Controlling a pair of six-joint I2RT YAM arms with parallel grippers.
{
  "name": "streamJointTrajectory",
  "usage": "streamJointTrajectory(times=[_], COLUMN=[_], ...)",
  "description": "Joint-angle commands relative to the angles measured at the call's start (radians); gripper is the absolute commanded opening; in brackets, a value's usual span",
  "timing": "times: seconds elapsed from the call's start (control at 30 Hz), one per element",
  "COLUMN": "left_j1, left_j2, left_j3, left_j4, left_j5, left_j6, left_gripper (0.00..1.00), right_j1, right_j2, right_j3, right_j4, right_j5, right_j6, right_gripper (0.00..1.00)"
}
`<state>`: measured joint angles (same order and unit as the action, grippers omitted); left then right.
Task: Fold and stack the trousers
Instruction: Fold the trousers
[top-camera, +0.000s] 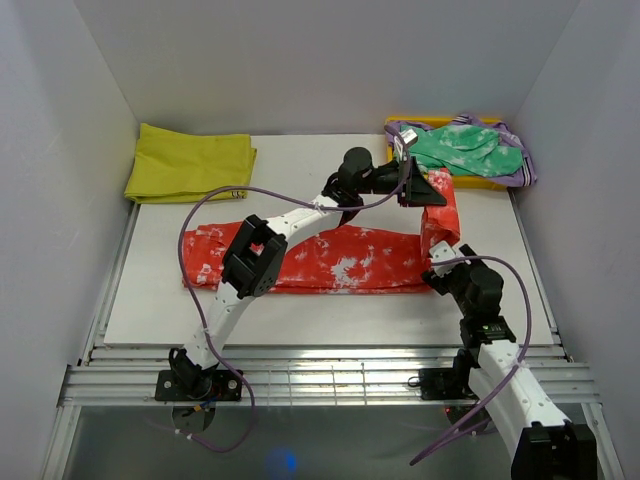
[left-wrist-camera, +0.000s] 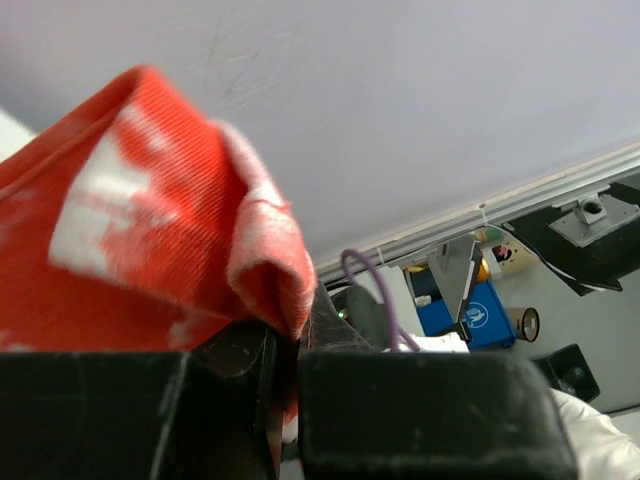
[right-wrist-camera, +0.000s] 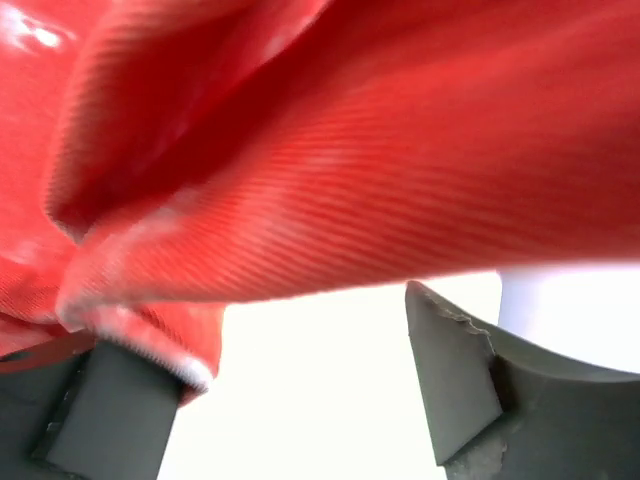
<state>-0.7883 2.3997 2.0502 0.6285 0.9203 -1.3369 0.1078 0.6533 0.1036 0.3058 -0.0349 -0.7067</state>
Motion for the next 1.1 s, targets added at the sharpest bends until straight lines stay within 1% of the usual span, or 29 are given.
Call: streamJointTrajectory(times=[0.0, 0.03, 0.07, 0.1, 0.13, 0.17, 0.2, 0.23, 0.27, 0.3, 0.33, 0.4, 0.43, 0.47, 0.5, 0.53, 0.6, 0.63, 0.7, 0.73, 0.77, 0.8, 0.83, 0.87, 0.93, 0.97, 1.0, 1.03, 1.07], left_j1=[0.029, 0.034, 0.038, 0.05, 0.058, 0.066, 0.079, 0.087, 0.104, 0.113, 0.121, 0.142, 0.147, 0.156, 0.159, 0.162, 0.175, 0.179, 0.201, 0.208, 0.219, 0.224, 0.225, 0.227, 0.23, 0.235, 0.239, 0.244, 0.253], left_j2=[-0.122, -0.134, -0.145, -0.155, -0.178, -0.191, -0.204, -0.229, -0.24, -0.25, -0.26, -0.292, -0.301, -0.322, -0.332, -0.342, -0.364, -0.369, -0.392, -0.401, -0.41, -0.421, -0.416, -0.409, -0.383, -0.382, -0.387, -0.402, -0.407], left_j3=[-0.102, -0.132, -0.163, -0.226, -0.261, -0.297, -0.361, -0.393, -0.424, -0.453, -0.505, -0.551, -0.586, -0.605, -0.623, -0.66, -0.682, -0.693, -0.719, -0.725, -0.726, -0.714, -0.691, -0.644, -0.615, -0.608, -0.622, -0.628, -0.634], left_j4=[-0.004, -0.007, -0.012, -0.025, -0.032, -0.033, -0.041, -0.042, -0.044, -0.046, -0.047, -0.052, -0.064, -0.093, -0.102, -0.113, -0.196, -0.219, -0.301, -0.34, -0.433, -0.499, -0.591, -0.75, -0.85, -0.912, -0.921, -0.934, -0.958], left_j5=[0.012, 0.015, 0.02, 0.026, 0.031, 0.034, 0.035, 0.038, 0.038, 0.04, 0.041, 0.055, 0.06, 0.069, 0.075, 0.081, 0.097, 0.104, 0.115, 0.111, 0.101, 0.062, 0.037, 0.022, 0.005, -0.011, -0.027, -0.079, -0.101], left_j6=[0.002, 0.004, 0.008, 0.016, 0.019, 0.024, 0.03, 0.042, 0.045, 0.048, 0.056, 0.087, 0.102, 0.135, 0.149, 0.166, 0.241, 0.269, 0.348, 0.385, 0.424, 0.52, 0.579, 0.632, 0.736, 0.757, 0.768, 0.794, 0.804], left_gripper=[0.0, 0.0, 0.0, 0.0, 0.0, 0.0, 0.0, 0.0, 0.0, 0.0, 0.0, 0.0, 0.0, 0.0, 0.0, 0.0, 0.0, 0.0, 0.0, 0.0, 0.0, 0.0, 0.0, 0.0, 0.0, 0.0, 0.0, 0.06, 0.08], right_j1=[0.003, -0.002, 0.0, 0.0, 0.0, 0.0, 0.0, 0.0, -0.002, 0.0, -0.002, -0.002, -0.002, -0.002, -0.002, -0.002, -0.002, -0.002, -0.002, -0.002, -0.002, -0.002, -0.002, -0.002, -0.003, -0.005, -0.008, -0.013, -0.02], right_j2=[-0.069, -0.069, -0.064, -0.041, -0.029, -0.02, -0.008, -0.003, 0.002, 0.005, 0.006, 0.011, 0.014, 0.014, 0.014, 0.009, -0.023, -0.036, -0.067, -0.07, -0.07, -0.064, -0.057, -0.037, -0.012, 0.002, 0.032, 0.049, 0.066], right_j3=[0.004, 0.001, 0.005, 0.017, 0.03, 0.036, 0.041, 0.044, 0.048, 0.053, 0.053, 0.057, 0.064, 0.07, 0.076, 0.088, 0.096, 0.099, 0.114, 0.122, 0.139, 0.151, 0.165, 0.195, 0.234, 0.254, 0.299, 0.32, 0.343], right_j4=[-0.059, -0.06, -0.063, -0.094, -0.12, -0.132, -0.145, -0.158, -0.175, -0.195, -0.221, -0.256, -0.284, -0.302, -0.319, -0.367, -0.384, -0.398, -0.448, -0.474, -0.493, -0.504, -0.516, -0.533, -0.551, -0.565, -0.591, -0.605, -0.622], right_j5=[0.079, 0.089, 0.101, 0.104, 0.112, 0.115, 0.115, 0.107, 0.092, 0.078, 0.051, 0.009, -0.009, -0.02, -0.028, -0.055, -0.08, -0.118, -0.161, -0.204, -0.218, -0.242, -0.255, -0.267, -0.301, -0.316, -0.329, -0.348, -0.359], right_j6=[-0.057, -0.062, -0.065, -0.073, -0.08, -0.086, -0.097, -0.112, -0.125, -0.134, -0.142, -0.174, -0.178, -0.195, -0.201, -0.212, -0.235, -0.256, -0.298, -0.307, -0.309, -0.309, -0.309, -0.307, -0.287, -0.281, -0.274, -0.26, -0.26], right_gripper=[0.8, 0.67, 0.57, 0.45, 0.3, 0.24, 0.2, 0.17, 0.17, 0.18, 0.27, 0.34, 0.46, 0.52, 0.61, 0.77, 0.91, 1.0, 0.9, 0.9, 0.9, 0.9, 0.9, 0.9, 0.9, 0.9, 0.9, 0.9, 0.9])
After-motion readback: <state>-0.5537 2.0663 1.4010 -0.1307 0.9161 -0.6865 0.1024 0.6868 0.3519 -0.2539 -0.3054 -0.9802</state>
